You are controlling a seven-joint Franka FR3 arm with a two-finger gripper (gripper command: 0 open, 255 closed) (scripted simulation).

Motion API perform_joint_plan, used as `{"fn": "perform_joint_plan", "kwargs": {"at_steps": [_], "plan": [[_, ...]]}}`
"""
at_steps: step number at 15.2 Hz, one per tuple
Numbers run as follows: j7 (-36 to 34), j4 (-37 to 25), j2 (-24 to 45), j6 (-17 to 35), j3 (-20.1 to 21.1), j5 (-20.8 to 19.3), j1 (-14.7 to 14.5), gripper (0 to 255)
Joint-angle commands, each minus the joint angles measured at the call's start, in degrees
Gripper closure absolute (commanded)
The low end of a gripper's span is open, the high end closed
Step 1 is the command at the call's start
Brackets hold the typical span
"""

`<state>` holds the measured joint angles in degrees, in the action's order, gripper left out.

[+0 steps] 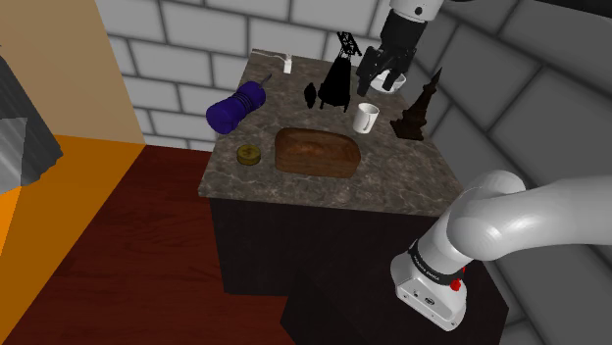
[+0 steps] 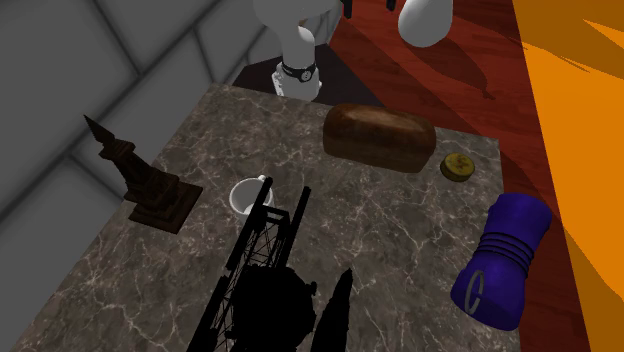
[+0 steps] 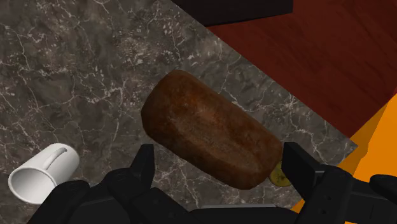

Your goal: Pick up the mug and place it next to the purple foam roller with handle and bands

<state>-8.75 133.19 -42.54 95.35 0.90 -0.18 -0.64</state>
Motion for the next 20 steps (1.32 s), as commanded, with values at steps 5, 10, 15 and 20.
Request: {"fn": "perform_joint_plan", "kwargs": {"at_steps": [5, 10, 15, 20], "plan": [[5.7, 2.1, 2.0, 4.4, -4.8, -2.3, 1.3, 0], [12.8, 3.0, 6.4, 10.1, -10.8, -4.6, 2.8, 0], [20.0, 2.0, 12.8, 15.7, -16.9, -5.6, 3.7, 0], [27.9, -1.1, 21.0, 21.0, -23.0, -4.6, 3.9, 0]]}}
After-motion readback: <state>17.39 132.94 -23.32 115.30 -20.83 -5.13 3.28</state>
